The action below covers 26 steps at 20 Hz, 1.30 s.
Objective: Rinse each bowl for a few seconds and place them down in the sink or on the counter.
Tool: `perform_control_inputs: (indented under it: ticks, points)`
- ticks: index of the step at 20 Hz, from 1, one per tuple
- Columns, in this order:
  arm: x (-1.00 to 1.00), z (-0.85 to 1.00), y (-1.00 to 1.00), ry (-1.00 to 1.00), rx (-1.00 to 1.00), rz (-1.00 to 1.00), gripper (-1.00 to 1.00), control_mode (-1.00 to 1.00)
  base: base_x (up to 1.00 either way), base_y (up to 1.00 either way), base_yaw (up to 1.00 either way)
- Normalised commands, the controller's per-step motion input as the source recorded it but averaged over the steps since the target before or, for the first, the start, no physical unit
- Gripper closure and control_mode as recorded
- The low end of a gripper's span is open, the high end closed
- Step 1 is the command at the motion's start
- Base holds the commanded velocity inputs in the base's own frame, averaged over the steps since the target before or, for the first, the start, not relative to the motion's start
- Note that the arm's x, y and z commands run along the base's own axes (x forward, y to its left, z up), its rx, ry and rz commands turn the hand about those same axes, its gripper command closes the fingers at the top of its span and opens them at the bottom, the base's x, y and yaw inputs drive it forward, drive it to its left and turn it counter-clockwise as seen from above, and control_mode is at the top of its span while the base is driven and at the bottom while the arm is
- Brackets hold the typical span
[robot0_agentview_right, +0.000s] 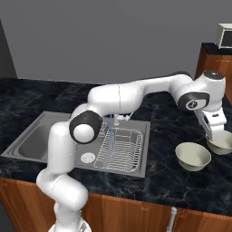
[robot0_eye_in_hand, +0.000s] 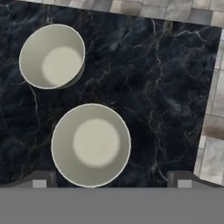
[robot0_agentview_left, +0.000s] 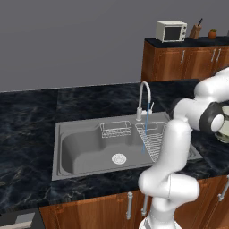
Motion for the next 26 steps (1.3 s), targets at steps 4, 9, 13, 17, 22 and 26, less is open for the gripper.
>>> perform_control_inputs:
  ticks: [4, 9, 13, 17, 22, 26]
  points:
    - [0.14, -0.06, -0.16, 0.06, 0.03, 0.00, -1.00, -1.00, 0.00, 0.00, 0.00]
    - [0.25, -0.19, -0.02, 0.04, 0.01, 0.00, -1.00, -1.00, 0.00, 0.00, 0.00]
    - [0.39, -0.23, 0.05, 0.02, 0.00, -0.04, -1.00, -1.00, 0.00, 0.00, 0.00]
    - [0.38, -0.16, 0.06, 0.00, 0.00, -0.05, -1.00, -1.00, 0.00, 0.00, 0.00]
    - [-0.06, -0.18, 0.10, 0.02, 0.00, -0.10, -1.00, -1.00, 0.00, 0.00, 0.00]
    - [-0.31, -0.33, 0.33, 0.10, 0.00, -0.15, -1.00, -1.00, 0.00, 0.00, 0.00]
